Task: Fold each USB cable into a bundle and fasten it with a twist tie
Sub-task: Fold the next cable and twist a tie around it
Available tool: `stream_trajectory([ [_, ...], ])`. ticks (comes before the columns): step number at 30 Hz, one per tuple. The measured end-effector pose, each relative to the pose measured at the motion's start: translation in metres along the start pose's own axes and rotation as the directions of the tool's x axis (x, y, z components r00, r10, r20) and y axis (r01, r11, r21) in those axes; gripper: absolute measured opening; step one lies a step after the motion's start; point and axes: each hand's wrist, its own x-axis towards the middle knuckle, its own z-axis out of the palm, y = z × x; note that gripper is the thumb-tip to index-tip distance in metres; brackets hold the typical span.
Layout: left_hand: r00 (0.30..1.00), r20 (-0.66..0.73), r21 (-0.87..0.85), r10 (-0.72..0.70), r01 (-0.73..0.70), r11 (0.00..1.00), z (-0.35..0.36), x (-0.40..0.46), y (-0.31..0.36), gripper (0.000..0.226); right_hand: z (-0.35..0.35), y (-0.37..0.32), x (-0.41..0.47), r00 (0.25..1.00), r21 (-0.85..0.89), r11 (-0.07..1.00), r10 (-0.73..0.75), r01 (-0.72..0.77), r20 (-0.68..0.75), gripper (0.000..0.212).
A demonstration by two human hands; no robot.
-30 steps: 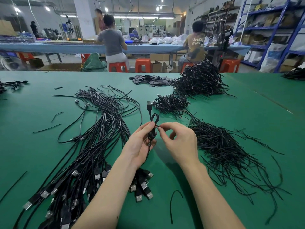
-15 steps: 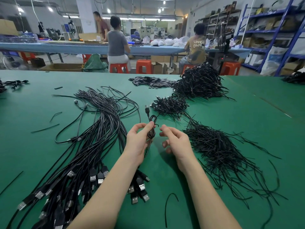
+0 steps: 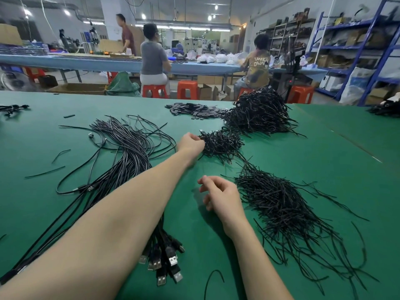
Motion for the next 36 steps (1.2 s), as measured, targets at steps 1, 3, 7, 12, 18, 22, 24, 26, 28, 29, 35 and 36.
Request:
stream_trajectory([
  [1,1.0,0.001,0.058,-0.001,0.001,0.998,0.0,0.001,-0.002,0.009,0.0,0.0,0.0,1.0,-0.001,1.0,0.001,-0.001,0.005,0.022],
  [3,0.997,-0.072,0.115,0.019,-0.011,0.993,0.0,-0.001,-0.008,0.012,0.0,0.0,0.0,1.0,-0.002,1.0,0.006,-0.006,0.007,0.022],
  [7,0.983,-0.144,0.268,0.113,-0.071,0.961,-0.002,-0.004,-0.027,0.031,0.002,-0.001,-0.001,1.0,-0.069,0.998,-0.004,0.005,0.01,0.021],
  [12,0.987,0.088,0.494,0.136,-0.162,0.854,0.004,0.005,-0.021,0.052,0.004,-0.001,-0.002,1.0,-0.12,0.993,-0.009,0.012,0.026,0.019],
  [18,0.955,0.213,0.49,0.206,-0.287,0.823,0.007,0.005,-0.022,0.047,0.004,-0.001,-0.001,0.999,-0.146,0.989,-0.012,0.017,0.039,0.019],
  [22,0.924,0.345,0.527,0.164,-0.335,0.781,0.003,0.01,-0.025,0.054,0.005,-0.001,0.0,0.999,-0.169,0.985,-0.017,0.025,0.047,0.02],
  [24,0.922,0.341,0.469,0.182,-0.335,0.817,0.0,0.009,-0.024,0.052,0.005,-0.002,0.001,0.999,-0.162,0.986,-0.021,0.028,0.044,0.02],
  [26,0.94,0.26,0.367,0.219,-0.306,0.879,-0.004,0.004,-0.021,0.047,0.004,-0.001,0.002,0.999,-0.15,0.988,-0.017,0.023,0.037,0.02],
  [28,0.955,0.192,0.29,0.225,-0.274,0.917,-0.011,-0.006,-0.019,0.042,0.003,0.0,0.002,0.999,-0.152,0.988,-0.02,0.025,0.034,0.021],
  [29,0.959,0.18,0.243,0.22,-0.26,0.935,-0.015,-0.013,-0.017,0.039,0.003,0.0,0.002,0.999,-0.16,0.987,-0.021,0.027,0.035,0.021],
  [35,0.918,0.297,-0.197,0.262,-0.21,0.958,-0.066,-0.087,-0.007,0.017,0.003,0.002,0.001,0.998,-0.187,0.981,-0.051,0.058,0.043,0.021],
  [36,0.904,0.331,-0.242,0.269,-0.194,0.951,-0.075,-0.1,-0.01,0.018,0.002,0.003,0.0,0.997,-0.192,0.979,-0.056,0.064,0.045,0.02],
])
